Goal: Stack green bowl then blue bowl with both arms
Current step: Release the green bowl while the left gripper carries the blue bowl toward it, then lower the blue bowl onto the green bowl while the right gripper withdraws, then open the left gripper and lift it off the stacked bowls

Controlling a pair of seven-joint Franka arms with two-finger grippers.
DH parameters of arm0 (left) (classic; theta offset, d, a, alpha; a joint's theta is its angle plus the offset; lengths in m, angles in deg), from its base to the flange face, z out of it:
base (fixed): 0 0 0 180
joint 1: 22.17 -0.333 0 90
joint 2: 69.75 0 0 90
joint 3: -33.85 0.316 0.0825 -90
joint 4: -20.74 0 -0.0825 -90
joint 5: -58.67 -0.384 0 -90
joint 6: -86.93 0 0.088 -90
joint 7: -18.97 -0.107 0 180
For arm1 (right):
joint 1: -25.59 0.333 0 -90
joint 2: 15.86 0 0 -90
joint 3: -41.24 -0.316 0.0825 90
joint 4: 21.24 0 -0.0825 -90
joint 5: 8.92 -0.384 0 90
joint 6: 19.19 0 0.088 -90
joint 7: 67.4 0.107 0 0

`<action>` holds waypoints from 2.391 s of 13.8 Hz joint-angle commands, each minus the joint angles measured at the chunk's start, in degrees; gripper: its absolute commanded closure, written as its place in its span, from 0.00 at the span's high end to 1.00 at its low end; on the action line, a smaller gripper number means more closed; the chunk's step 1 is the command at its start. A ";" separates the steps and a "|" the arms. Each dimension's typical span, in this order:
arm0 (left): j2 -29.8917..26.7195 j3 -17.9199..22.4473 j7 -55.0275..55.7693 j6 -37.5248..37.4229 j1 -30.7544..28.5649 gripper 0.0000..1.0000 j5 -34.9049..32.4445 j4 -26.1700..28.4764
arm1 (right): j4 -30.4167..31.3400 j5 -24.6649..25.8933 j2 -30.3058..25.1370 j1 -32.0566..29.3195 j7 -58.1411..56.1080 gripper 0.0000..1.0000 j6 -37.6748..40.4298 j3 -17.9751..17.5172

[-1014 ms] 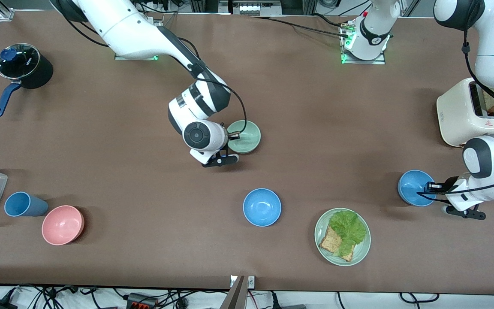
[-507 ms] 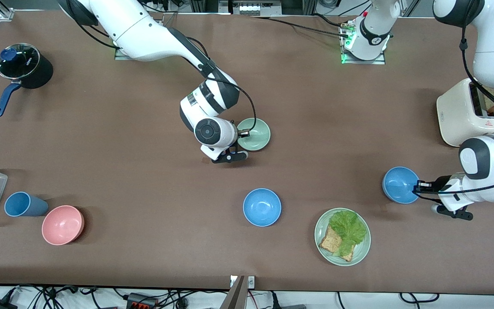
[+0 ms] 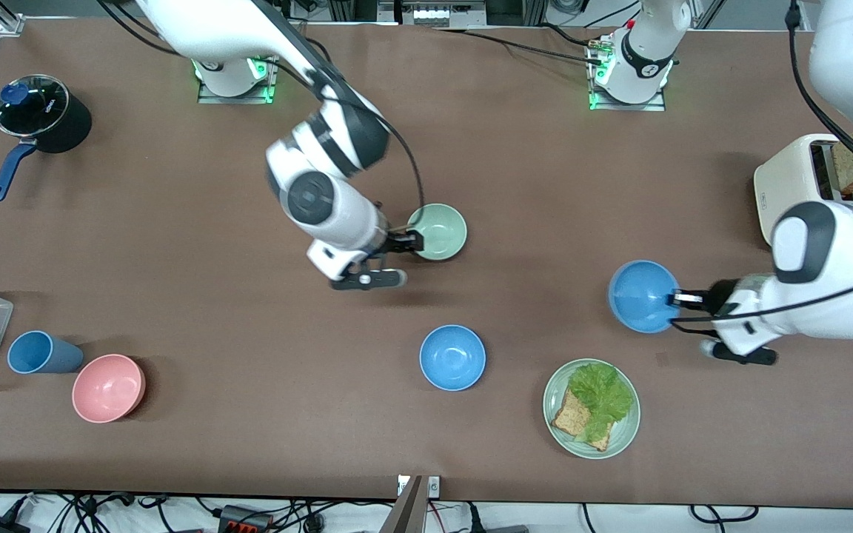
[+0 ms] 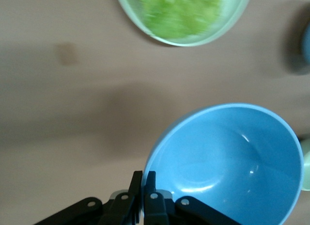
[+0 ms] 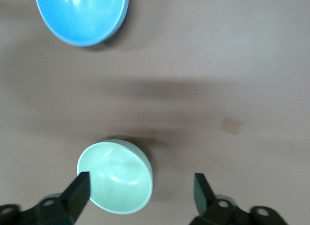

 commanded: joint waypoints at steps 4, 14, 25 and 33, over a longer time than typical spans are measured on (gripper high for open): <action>-7.46 -15.89 30.69 15.30 -0.31 0.00 0.34 18.20 | 1.97 2.84 -10.32 -2.39 -4.05 1.00 7.97 10.95; -7.82 -19.79 57.64 37.06 12.96 0.00 -6.15 30.98 | 1.97 2.49 -19.73 -11.95 -18.65 1.00 18.98 19.62; -1.84 -19.43 63.53 36.89 15.95 0.00 -16.88 28.78 | 1.97 6.71 -23.78 -28.33 -31.22 1.00 19.07 9.83; -1.14 -19.17 63.71 24.28 15.25 0.44 -16.80 18.62 | 8.90 9.17 -27.99 -28.33 -30.96 1.00 20.04 9.48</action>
